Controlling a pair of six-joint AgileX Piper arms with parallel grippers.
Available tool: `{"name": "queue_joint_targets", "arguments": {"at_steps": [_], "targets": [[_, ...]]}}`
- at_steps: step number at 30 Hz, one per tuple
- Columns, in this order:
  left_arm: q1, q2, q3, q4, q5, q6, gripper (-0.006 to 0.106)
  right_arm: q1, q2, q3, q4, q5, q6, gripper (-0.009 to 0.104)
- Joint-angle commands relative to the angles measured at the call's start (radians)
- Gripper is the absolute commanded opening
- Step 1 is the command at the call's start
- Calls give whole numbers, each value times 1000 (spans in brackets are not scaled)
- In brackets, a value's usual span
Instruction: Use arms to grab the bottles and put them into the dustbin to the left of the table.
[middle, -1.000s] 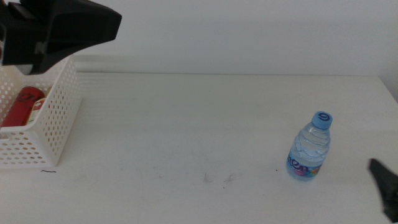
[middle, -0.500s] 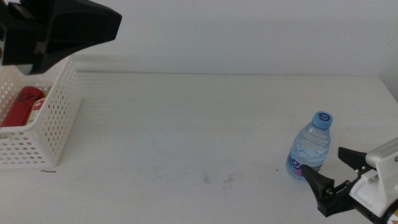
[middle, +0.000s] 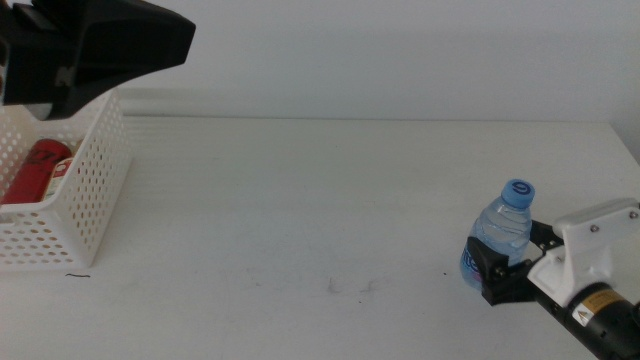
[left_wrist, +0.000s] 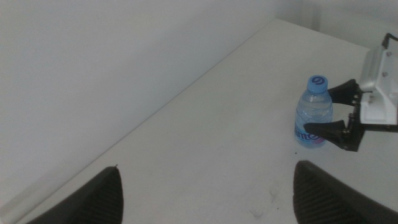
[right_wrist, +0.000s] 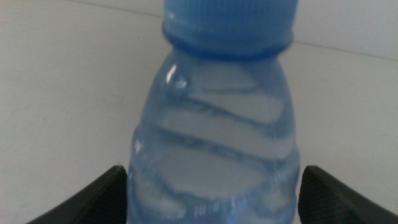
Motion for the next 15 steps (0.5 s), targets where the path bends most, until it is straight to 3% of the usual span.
{"name": "queue_joint_targets", "arguments": {"at_steps": [1, 4, 6, 8, 10, 12, 15], "targets": [[-2, -3, -2, 3, -13, -5, 94, 2, 21, -31, 10, -14, -9, 79], [-2, -3, -2, 3, -13, -5, 94, 2, 44, -64, 11, -2, -9, 64], [-2, -3, -2, 3, -13, -5, 94, 2, 50, -77, 0, 17, -9, 40], [-2, -3, -2, 3, -13, -5, 94, 4, 44, -90, -54, 17, 15, 3], [-2, -3, -2, 3, -13, -5, 94, 24, 20, -123, -115, 10, 71, -2], [-2, -3, -2, 3, -13, -5, 94, 50, -17, -182, -136, 64, 98, -3], [-2, -3, -2, 3, -13, -5, 94, 109, -44, -341, -155, 264, 94, -3]]}}
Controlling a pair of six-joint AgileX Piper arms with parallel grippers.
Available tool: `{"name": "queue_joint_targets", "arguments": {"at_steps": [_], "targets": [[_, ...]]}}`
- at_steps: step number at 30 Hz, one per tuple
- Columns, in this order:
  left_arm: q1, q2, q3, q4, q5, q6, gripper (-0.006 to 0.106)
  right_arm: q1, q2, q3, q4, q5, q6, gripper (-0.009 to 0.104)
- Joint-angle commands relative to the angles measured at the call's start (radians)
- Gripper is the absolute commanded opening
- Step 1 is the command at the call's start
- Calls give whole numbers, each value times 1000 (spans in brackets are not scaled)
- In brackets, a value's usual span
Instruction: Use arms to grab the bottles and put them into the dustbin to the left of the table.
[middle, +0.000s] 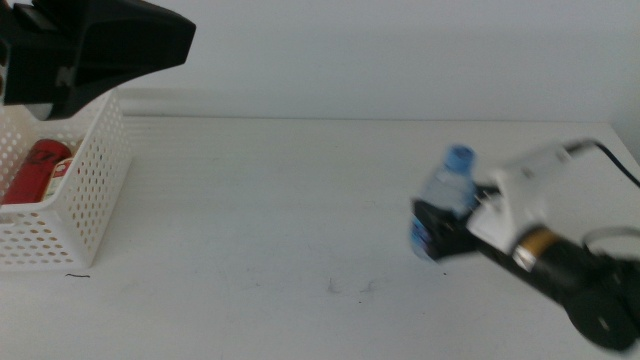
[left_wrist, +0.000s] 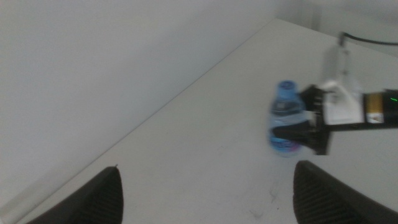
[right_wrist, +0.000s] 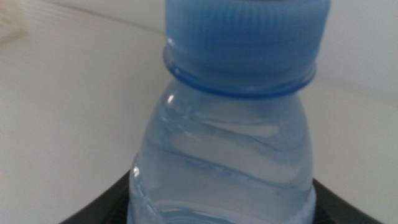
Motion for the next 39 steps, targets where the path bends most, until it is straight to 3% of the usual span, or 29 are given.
{"name": "queue_joint_targets", "arguments": {"at_steps": [1, 8, 15, 22, 24, 27, 32, 39], "targets": [[-2, -3, -2, 3, -13, -5, 94, 38, -24, -142, -44, 75, 7, -3], [-2, -3, -2, 3, -13, -5, 94, 84, 197, -532, -224, 168, 53, -3], [-2, -3, -2, 3, -13, -5, 94, 114, 410, -762, -241, 165, 214, -3], [-2, -3, -2, 3, -13, -5, 94, 137, 517, -830, -247, 168, 223, -1], [-2, -3, -2, 3, -13, -5, 94, 142, 524, -831, -247, 170, 223, 6], [-2, -3, -2, 3, -13, -5, 94, 146, 526, -831, -247, 170, 223, 31], [-2, -3, -2, 3, -13, -5, 94, 158, 485, -805, -224, 165, 235, 91], [-2, -3, -2, 3, -13, -5, 94, 158, 320, -608, -157, 173, 192, 91]]}}
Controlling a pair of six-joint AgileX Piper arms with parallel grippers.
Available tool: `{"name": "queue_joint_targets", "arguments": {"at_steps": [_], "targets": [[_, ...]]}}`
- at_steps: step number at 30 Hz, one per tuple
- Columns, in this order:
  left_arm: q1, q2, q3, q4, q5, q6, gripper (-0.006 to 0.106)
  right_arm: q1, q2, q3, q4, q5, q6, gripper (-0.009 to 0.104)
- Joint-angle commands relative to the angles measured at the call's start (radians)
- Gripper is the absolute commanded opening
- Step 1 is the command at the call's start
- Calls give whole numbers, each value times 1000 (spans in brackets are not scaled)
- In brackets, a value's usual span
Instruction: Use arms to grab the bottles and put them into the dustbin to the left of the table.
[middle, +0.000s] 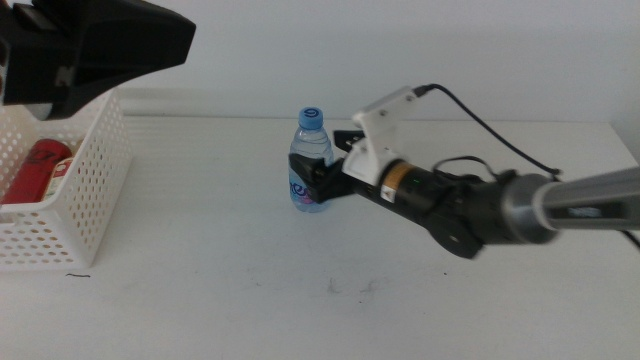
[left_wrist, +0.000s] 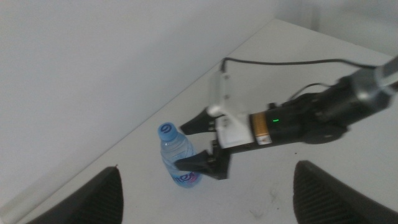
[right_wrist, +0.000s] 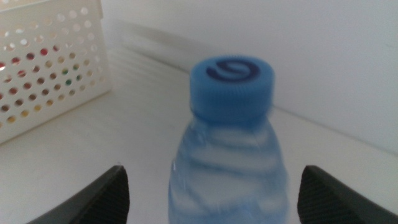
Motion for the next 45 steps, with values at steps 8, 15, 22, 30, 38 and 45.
{"name": "queue_joint_targets", "arguments": {"at_steps": [8, 15, 22, 30, 38, 45], "targets": [[-2, -3, -2, 3, -13, -5, 94, 30, -489, 389, 45, 218, -36, 90], [-2, -3, -2, 3, -13, -5, 94, 32, -998, 349, 106, 952, -68, 90], [-2, -3, -2, 3, -13, -5, 94, 32, -1188, 317, 152, 1127, -146, 90], [-2, -3, -2, 3, -13, -5, 94, 32, -1190, 317, 176, 1080, -126, 90], [-2, -2, 8, 81, -40, -5, 94, 32, -1190, 317, 176, 1080, -126, 90], [-13, -52, 554, 84, -929, -188, 94, 32, -1190, 317, 176, 1080, -126, 90]]}}
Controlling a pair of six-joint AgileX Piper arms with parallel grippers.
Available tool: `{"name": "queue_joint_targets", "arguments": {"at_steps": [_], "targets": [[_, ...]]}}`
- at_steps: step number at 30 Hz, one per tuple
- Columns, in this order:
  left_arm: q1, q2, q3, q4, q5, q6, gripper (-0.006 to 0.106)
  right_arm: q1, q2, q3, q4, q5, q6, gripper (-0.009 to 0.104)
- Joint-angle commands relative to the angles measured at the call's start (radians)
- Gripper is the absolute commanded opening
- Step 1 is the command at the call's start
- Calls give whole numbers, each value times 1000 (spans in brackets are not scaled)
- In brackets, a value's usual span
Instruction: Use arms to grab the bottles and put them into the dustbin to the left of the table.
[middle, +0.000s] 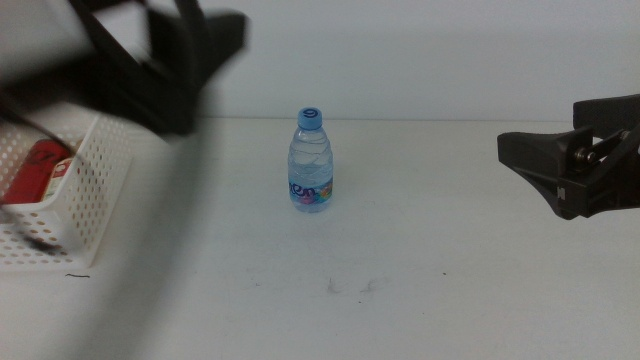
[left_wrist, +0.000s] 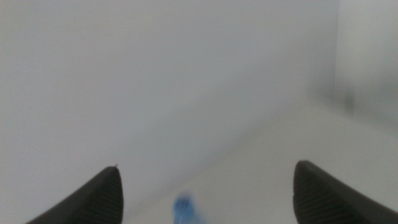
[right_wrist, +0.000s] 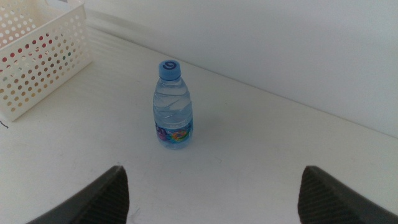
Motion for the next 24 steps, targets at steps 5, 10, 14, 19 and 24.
{"name": "queue_joint_targets", "arguments": {"at_steps": [5, 10, 14, 19, 24], "targets": [[24, 145, 515, -12, -776, -46, 94, 2, -4, -3, -2, -10, -1, 90], [22, 362, 571, -26, -803, -84, 94, 2, -4, -3, -2, -10, -1, 90], [22, 501, 562, -97, -947, -98, 94, 2, -4, -3, -2, -10, -1, 90], [22, 633, 555, -105, -1139, -102, 94, 2, -4, -3, -2, -10, -1, 90], [22, 748, 461, -105, -1146, -143, 94, 2, -4, -3, -2, -10, -1, 90]]}}
